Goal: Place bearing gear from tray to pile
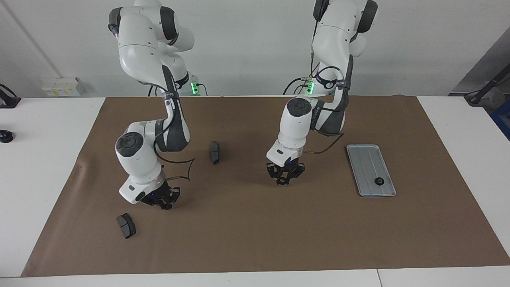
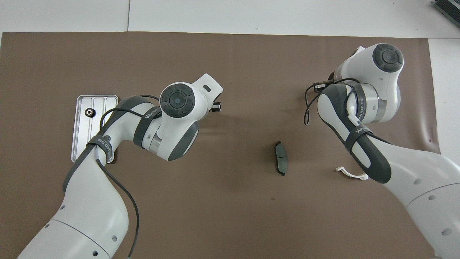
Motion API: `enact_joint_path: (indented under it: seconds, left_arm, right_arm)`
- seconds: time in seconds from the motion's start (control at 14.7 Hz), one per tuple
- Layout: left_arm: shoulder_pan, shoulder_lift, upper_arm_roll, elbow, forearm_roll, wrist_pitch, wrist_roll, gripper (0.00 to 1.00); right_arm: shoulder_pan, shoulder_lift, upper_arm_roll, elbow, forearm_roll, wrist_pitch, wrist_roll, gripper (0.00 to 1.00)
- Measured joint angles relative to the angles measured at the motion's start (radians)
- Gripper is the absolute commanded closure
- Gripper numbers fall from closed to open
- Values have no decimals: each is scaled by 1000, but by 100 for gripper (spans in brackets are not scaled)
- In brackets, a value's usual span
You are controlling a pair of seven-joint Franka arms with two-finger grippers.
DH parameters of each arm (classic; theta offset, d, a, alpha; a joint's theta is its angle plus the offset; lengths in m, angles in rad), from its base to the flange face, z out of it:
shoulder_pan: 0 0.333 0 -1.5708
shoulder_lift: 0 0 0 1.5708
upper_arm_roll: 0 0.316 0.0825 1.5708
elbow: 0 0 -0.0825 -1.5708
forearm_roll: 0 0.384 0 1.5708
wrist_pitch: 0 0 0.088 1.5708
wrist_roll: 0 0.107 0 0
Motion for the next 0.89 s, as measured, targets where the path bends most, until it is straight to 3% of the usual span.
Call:
enact_joint_path:
  seconds: [0.07,0.14,0.27,0.48,0.55,0.68,0.89]
  left_arm:
    - [-10,4,0,0,0,12,-2,97]
    - [-19,6,-1,-1,0,28,-3,86]
    - [-32,11,-2,-18,0,69,-3,65]
    - [-41,14,-4,-49,0,93,-7,53]
    - [-40,14,-4,-52,0,93,-7,41]
    - [-40,13,-3,-49,0,89,-8,0]
    - [-39,9,7,-36,0,61,-11,0]
  right_arm:
    - [3,0,3,-7,1,10,0,26]
    - [6,-1,6,-19,1,32,0,0]
    - [6,-3,10,-42,2,69,0,0]
    - [8,-21,11,-45,2,75,0,0]
    - [11,-36,11,-45,2,75,0,0]
    - [30,-80,12,-45,2,47,3,0]
    - [88,-149,13,-42,4,-44,102,0]
